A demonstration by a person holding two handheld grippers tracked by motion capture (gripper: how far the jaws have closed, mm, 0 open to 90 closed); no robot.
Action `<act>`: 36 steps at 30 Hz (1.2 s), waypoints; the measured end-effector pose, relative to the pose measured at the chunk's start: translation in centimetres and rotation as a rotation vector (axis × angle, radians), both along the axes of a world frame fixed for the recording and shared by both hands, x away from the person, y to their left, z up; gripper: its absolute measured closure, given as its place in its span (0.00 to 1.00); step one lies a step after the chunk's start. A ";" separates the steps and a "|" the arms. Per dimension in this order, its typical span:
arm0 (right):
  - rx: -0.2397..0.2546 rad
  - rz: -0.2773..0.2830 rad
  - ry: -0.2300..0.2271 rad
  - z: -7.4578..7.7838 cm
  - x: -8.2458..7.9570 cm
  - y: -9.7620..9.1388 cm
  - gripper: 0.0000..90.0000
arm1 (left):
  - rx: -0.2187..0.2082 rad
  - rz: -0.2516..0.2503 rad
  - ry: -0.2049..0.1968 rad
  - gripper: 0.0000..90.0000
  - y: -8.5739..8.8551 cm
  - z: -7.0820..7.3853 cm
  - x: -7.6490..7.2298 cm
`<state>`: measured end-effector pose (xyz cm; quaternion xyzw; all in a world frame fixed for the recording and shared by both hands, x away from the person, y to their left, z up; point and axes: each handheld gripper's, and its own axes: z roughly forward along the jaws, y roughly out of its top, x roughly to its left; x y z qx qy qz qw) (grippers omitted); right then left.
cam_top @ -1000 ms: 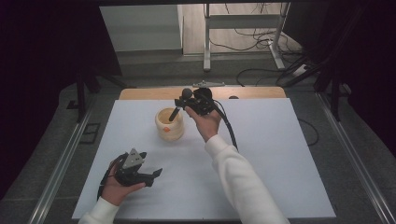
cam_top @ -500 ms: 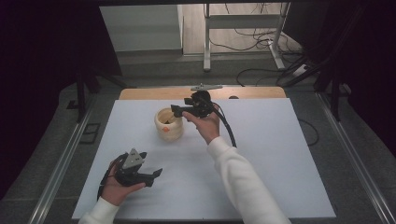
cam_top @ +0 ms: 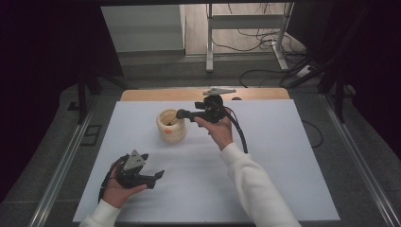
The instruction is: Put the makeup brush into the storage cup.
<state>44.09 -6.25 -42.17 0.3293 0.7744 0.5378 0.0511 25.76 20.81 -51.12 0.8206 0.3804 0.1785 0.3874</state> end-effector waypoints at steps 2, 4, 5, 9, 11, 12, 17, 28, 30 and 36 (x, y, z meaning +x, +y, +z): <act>-0.011 -0.004 -0.008 0.0 -0.3 -0.7 0.26 | 0.001 0.003 0.000 0.16 0.1 0.0 0.1; -0.016 -0.005 -0.011 -0.1 -0.4 -1.2 0.26 | -0.001 0.009 -0.004 0.16 0.1 0.1 0.2; -0.020 -0.006 -0.014 0.0 -0.6 -1.7 0.26 | -0.002 0.013 -0.009 0.16 0.1 0.2 0.2; -0.013 -0.004 -0.013 -0.4 -1.0 -3.4 0.26 | -0.006 0.022 -0.009 0.16 0.2 0.1 0.3; -0.016 -0.007 -0.018 -0.5 -1.3 -4.1 0.26 | -0.005 0.026 -0.006 0.16 0.2 0.0 0.2; -0.014 -0.008 -0.018 -0.5 -1.4 -4.4 0.26 | -0.007 0.026 -0.004 0.16 0.1 -0.1 0.1; -0.013 -0.012 -0.019 -0.6 -2.4 -6.1 0.25 | -0.003 0.027 -0.001 0.16 0.1 -0.1 -0.2; -0.103 -0.042 -0.032 -1.4 -6.2 -10.3 0.22 | -0.004 0.042 -0.017 0.16 0.4 0.1 -0.6; -0.107 -0.043 -0.040 -1.7 -7.1 -11.3 0.22 | -0.003 0.043 -0.016 0.16 0.4 0.0 -0.6; -0.122 -0.078 -0.035 -3.3 -9.2 -15.5 0.22 | -0.003 0.052 -0.012 0.16 0.5 -0.1 -0.5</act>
